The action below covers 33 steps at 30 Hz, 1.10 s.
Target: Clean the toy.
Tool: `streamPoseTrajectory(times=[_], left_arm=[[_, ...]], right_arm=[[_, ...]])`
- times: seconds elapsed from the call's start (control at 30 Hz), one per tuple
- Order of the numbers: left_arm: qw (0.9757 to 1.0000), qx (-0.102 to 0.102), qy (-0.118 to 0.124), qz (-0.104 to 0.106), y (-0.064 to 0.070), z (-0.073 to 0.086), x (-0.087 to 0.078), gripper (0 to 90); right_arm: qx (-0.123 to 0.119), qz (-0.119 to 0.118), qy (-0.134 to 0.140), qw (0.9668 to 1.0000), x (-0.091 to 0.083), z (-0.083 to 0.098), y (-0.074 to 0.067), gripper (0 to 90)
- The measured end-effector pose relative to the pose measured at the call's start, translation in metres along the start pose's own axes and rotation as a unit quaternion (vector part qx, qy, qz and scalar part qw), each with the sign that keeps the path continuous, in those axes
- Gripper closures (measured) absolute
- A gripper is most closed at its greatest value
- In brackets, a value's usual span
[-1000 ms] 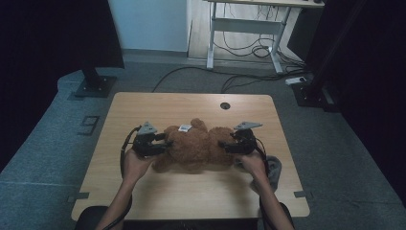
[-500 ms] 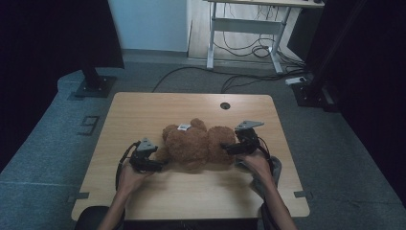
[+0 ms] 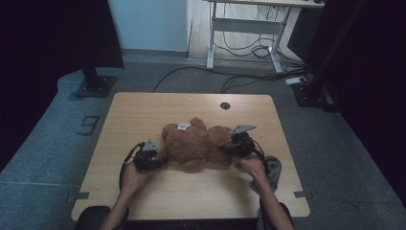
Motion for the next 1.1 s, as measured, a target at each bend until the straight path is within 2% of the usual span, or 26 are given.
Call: streamPoseTrajectory(times=[0.03, 0.13, 0.23, 0.37, 0.53, 0.67, 0.77, 0.87, 1.0, 1.1], left_arm=[[1.0000, -0.001, 0.004, 0.001, 0.000, 0.000, -0.001, 68.2], [0.9996, -0.011, 0.025, 0.003, 0.000, -0.003, -0.006, 70.9], [0.9993, -0.004, 0.038, 0.000, 0.003, -0.010, -0.014, 71.7], [0.9983, 0.007, 0.058, 0.000, 0.010, -0.021, -0.028, 72.1], [0.9970, 0.017, 0.075, 0.007, 0.026, -0.030, -0.054, 72.1], [0.9972, 0.029, 0.068, 0.011, 0.044, -0.028, -0.076, 71.8], [0.9978, 0.034, 0.055, 0.013, 0.058, -0.019, -0.086, 71.5], [0.9984, 0.030, 0.045, 0.020, 0.068, -0.004, -0.091, 71.3], [0.9989, 0.030, 0.029, 0.023, 0.077, 0.016, -0.090, 71.0], [0.9990, 0.029, 0.023, 0.025, 0.079, 0.027, -0.087, 70.1]], right_arm=[[0.002, 0.003, 0.004, 1.0000, -0.002, -0.001, -0.001, 65.8], [-0.004, 0.012, 0.017, 0.9998, -0.007, -0.006, -0.004, 71.8], [-0.003, 0.015, 0.026, 0.9995, -0.013, -0.013, -0.006, 74.6], [-0.012, 0.015, 0.046, 0.9988, -0.027, -0.027, -0.011, 76.3], [-0.020, 0.018, 0.058, 0.9979, -0.052, -0.044, -0.022, 76.4], [-0.023, 0.007, 0.060, 0.9979, -0.071, -0.048, -0.037, 76.3], [-0.025, -0.001, 0.057, 0.9981, -0.080, -0.041, -0.048, 76.1], [-0.021, -0.013, 0.052, 0.9983, -0.084, -0.025, -0.057, 76.0], [-0.003, -0.026, 0.043, 0.9987, -0.084, 0.003, -0.064, 75.8], [0.011, -0.031, 0.033, 0.9989, -0.079, 0.021, -0.064, 75.0]])
Point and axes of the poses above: each handheld gripper's, and its own axes: x roughly forward along the jaws, z roughly out of its underside, y roughly to its right, the point moved 1 cm from there along x, roughly forward along the jaws, and after that the axes turned 13 degrees about y, right-handed, at the moved point
